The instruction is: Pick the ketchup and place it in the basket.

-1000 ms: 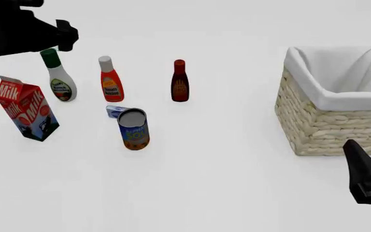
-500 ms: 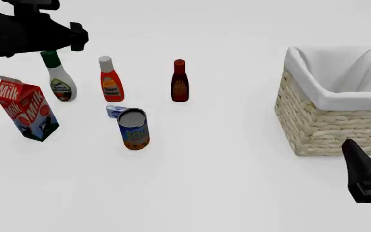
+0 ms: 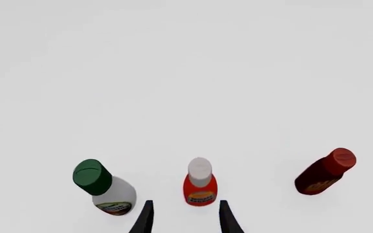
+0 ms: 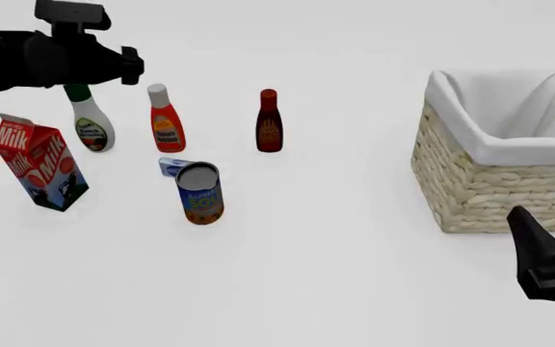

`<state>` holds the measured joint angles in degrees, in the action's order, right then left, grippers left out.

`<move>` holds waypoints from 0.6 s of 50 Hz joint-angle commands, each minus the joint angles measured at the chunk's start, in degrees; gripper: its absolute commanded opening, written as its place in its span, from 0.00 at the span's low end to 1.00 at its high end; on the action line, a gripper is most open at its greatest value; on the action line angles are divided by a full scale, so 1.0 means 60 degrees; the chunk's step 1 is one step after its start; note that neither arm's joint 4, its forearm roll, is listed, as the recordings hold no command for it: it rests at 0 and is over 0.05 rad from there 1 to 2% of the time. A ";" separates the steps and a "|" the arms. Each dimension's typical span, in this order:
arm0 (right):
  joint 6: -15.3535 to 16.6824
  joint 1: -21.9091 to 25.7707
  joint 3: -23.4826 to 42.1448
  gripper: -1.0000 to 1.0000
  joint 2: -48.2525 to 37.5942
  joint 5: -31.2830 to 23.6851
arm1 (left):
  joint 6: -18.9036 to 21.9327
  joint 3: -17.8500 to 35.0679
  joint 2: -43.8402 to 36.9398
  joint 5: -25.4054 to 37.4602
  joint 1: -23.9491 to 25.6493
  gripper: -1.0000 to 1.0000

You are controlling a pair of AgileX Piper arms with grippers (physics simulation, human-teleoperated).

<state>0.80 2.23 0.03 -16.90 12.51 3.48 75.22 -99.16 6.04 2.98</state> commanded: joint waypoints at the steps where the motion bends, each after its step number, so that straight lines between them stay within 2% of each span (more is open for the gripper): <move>1: 0.0000 0.0017 0.0001 1.00 -0.0181 0.0148 | 0.0028 0.0494 -0.0625 0.0029 0.0039 1.00; 30: -0.0102 0.0042 -0.0001 1.00 -0.0337 0.0291 | 0.0257 0.1210 -0.1729 -0.0227 -0.0042 1.00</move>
<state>0.42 2.33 0.03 -18.08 13.56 4.49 81.20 -107.23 5.37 2.81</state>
